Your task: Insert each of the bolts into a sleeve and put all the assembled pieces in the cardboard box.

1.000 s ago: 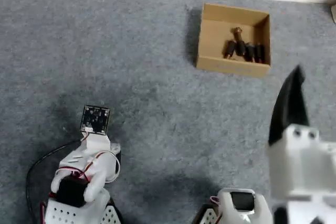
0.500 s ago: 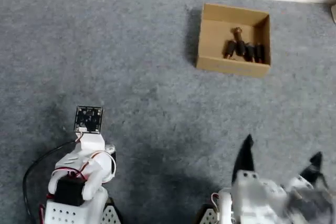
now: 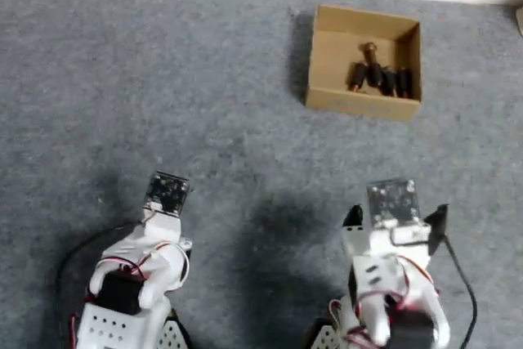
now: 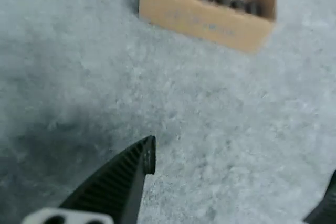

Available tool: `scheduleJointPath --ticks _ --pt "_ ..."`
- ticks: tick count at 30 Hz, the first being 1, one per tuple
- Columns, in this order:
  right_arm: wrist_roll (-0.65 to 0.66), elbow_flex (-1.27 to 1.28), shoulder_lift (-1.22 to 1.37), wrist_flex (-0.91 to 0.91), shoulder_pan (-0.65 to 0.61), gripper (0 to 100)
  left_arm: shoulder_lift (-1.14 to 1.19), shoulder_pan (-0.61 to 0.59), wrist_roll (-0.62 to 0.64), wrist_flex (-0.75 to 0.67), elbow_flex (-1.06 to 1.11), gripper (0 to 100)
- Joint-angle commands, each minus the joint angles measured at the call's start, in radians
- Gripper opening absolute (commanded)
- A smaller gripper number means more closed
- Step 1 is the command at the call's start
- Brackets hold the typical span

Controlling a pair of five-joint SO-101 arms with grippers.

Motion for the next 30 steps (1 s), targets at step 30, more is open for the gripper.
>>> scheduleJointPath --ticks 30 --pt "-0.258 0.552 0.001 -0.154 0.054 45.0 -0.001 -0.17 -0.023 -0.025 0.025 1"
